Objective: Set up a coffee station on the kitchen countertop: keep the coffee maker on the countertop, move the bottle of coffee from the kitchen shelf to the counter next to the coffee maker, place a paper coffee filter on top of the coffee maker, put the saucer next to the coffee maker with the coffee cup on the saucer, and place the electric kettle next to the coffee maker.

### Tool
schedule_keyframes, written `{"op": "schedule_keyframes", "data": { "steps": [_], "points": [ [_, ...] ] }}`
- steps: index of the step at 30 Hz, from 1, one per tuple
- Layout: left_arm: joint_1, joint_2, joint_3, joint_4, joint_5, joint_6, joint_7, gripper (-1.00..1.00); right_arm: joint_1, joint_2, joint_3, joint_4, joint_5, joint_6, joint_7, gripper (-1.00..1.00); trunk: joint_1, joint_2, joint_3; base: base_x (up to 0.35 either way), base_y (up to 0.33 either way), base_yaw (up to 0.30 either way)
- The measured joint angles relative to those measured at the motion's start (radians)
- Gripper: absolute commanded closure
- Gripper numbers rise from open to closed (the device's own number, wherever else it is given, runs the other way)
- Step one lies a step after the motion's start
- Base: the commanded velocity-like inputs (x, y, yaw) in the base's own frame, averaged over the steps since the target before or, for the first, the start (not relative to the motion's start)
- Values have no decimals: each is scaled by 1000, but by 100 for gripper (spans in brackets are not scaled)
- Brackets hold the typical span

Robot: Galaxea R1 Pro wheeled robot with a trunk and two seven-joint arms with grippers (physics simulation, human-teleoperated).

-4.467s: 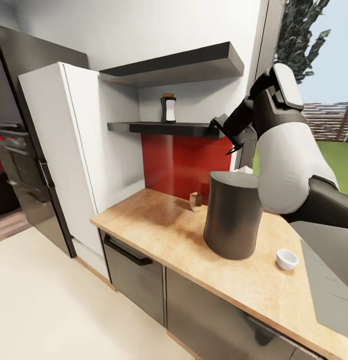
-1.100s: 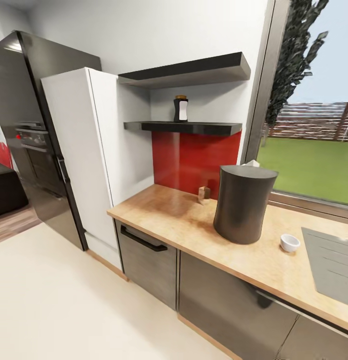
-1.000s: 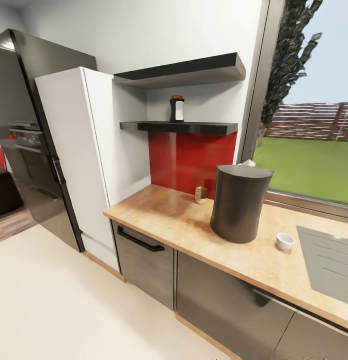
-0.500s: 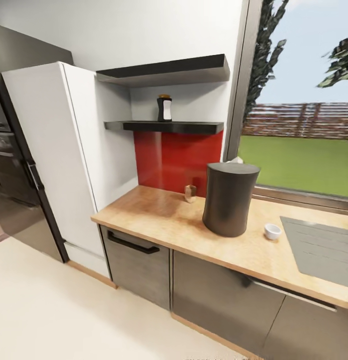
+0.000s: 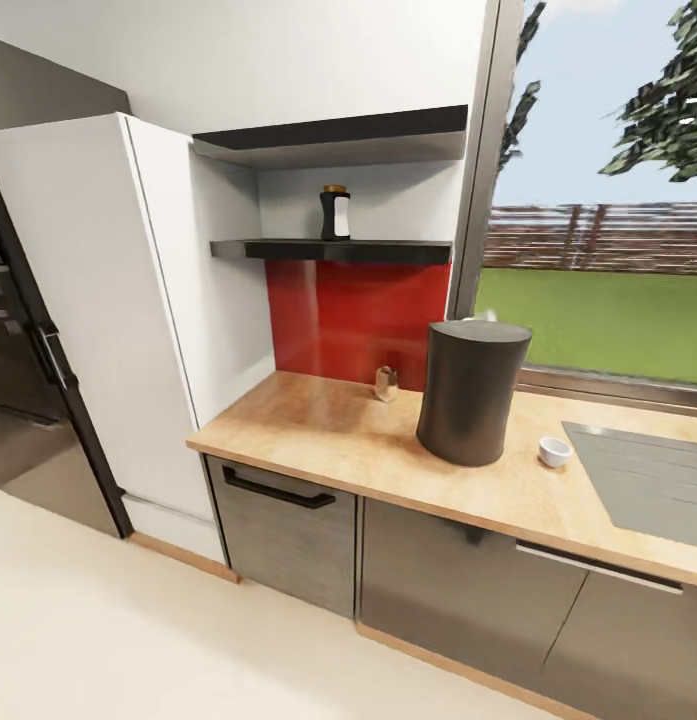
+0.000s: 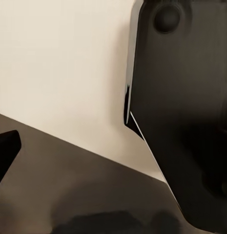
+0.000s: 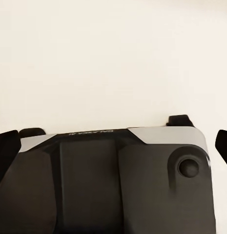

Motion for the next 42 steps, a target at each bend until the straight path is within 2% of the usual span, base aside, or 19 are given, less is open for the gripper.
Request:
{"op": "schedule_keyframes", "data": {
  "steps": [14, 42],
  "points": [
    [-12, -1, 0, 1, 1, 2, 0, -100, 0, -2, 0, 0, 0, -1, -4, -100, 0, 0, 0, 103, 324, -27],
    [-12, -3, 1, 2, 1, 1, 0, -100, 2, -2, 0, 0, 0, -1, -3, -100, 0, 0, 0, 157, 314, -258]
  ]
}}
